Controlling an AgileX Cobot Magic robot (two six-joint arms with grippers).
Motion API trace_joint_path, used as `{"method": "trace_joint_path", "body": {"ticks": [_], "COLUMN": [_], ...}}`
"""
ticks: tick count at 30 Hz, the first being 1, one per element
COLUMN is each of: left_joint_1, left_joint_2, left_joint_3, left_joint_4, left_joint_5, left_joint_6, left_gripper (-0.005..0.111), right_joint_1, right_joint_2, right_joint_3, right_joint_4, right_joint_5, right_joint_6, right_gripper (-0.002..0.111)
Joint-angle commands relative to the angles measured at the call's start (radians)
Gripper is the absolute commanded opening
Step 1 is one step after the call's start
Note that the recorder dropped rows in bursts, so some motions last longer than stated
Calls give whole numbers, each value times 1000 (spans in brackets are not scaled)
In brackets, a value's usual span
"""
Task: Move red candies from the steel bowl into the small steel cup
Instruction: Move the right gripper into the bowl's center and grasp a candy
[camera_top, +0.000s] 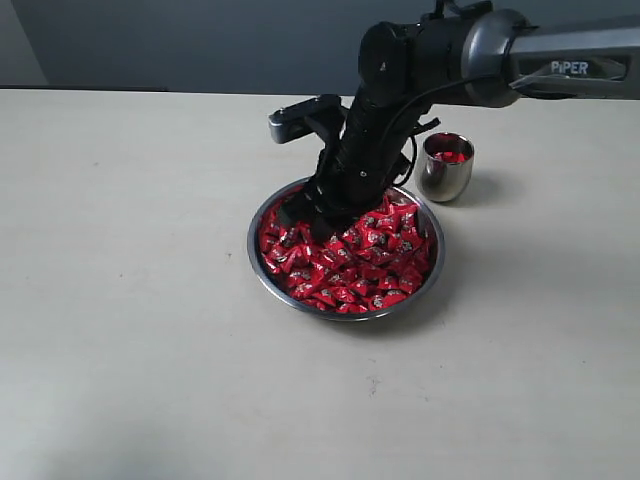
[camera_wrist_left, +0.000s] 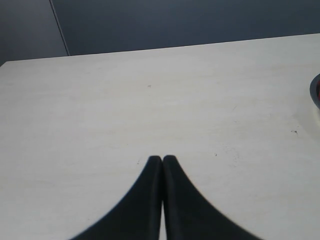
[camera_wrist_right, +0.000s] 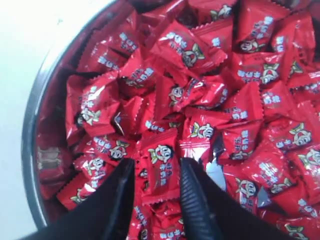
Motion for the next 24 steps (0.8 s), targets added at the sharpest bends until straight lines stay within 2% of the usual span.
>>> {"method": "trace_joint_path", "body": {"ticks": [1, 24], "left_joint_1": [0, 0], "left_joint_2": [-5, -5], "left_joint_3": [-8, -8], "left_joint_4": [2, 2], "left_joint_5": [-8, -8], "left_joint_6": [-3, -3], "left_gripper": [0, 0], "right_joint_1": [9, 38], "right_joint_2": [31, 108], "right_joint_3": [-33, -56], "right_joint_4": [-40, -73], "right_joint_5": [38, 27], "right_joint_6": [9, 9], "right_gripper": [31, 31]}}
